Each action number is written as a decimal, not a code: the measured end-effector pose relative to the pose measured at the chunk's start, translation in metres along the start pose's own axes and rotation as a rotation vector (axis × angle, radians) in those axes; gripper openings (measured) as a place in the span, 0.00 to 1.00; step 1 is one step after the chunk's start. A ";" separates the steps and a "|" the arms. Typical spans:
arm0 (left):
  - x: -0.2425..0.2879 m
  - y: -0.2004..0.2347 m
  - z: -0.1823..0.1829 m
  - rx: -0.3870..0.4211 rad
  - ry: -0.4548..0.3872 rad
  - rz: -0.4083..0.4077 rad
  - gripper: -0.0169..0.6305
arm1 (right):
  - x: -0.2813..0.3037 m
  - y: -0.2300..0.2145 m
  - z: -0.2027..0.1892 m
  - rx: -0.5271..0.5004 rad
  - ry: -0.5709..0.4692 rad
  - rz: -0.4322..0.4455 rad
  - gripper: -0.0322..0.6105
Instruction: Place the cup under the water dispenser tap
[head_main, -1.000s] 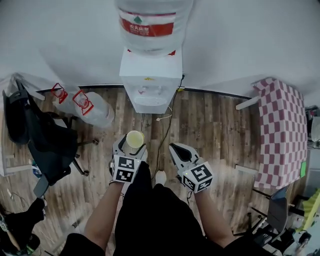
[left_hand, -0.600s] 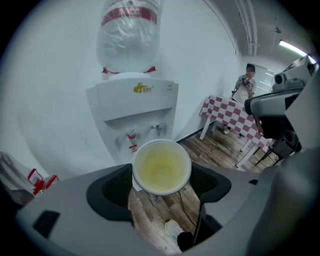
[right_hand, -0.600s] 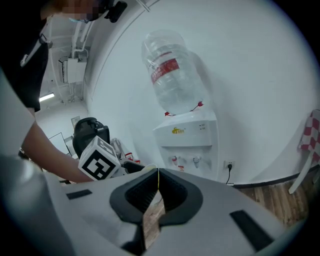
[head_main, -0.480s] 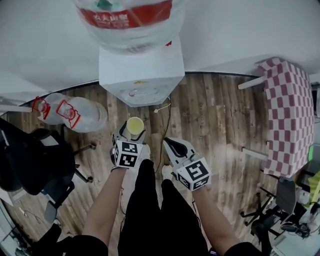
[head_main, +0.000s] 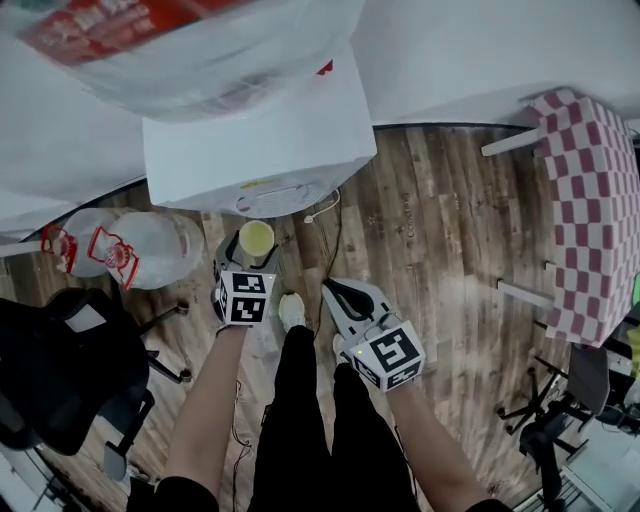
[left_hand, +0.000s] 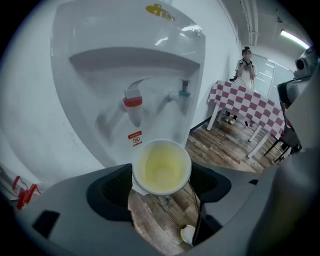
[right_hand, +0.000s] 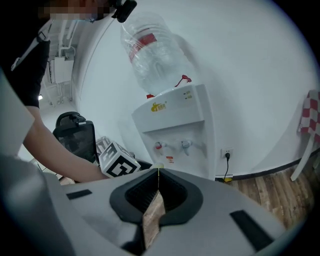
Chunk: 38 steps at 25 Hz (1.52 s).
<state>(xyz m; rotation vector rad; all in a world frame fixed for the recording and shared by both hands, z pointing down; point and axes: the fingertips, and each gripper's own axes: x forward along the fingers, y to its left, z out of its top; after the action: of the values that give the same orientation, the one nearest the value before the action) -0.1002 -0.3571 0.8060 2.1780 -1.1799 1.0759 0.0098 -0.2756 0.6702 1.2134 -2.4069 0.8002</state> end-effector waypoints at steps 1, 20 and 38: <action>0.008 0.005 0.001 0.008 0.001 0.005 0.59 | 0.004 -0.003 -0.003 0.004 0.000 -0.006 0.08; 0.082 0.040 0.002 0.059 -0.034 0.101 0.59 | 0.017 -0.032 -0.047 0.067 0.023 -0.076 0.08; 0.093 0.040 -0.004 0.040 -0.012 0.068 0.62 | 0.011 -0.027 -0.059 0.062 0.048 -0.044 0.08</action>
<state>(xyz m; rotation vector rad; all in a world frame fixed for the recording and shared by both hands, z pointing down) -0.1044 -0.4221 0.8833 2.1910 -1.2562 1.1249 0.0274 -0.2589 0.7316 1.2514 -2.3245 0.8860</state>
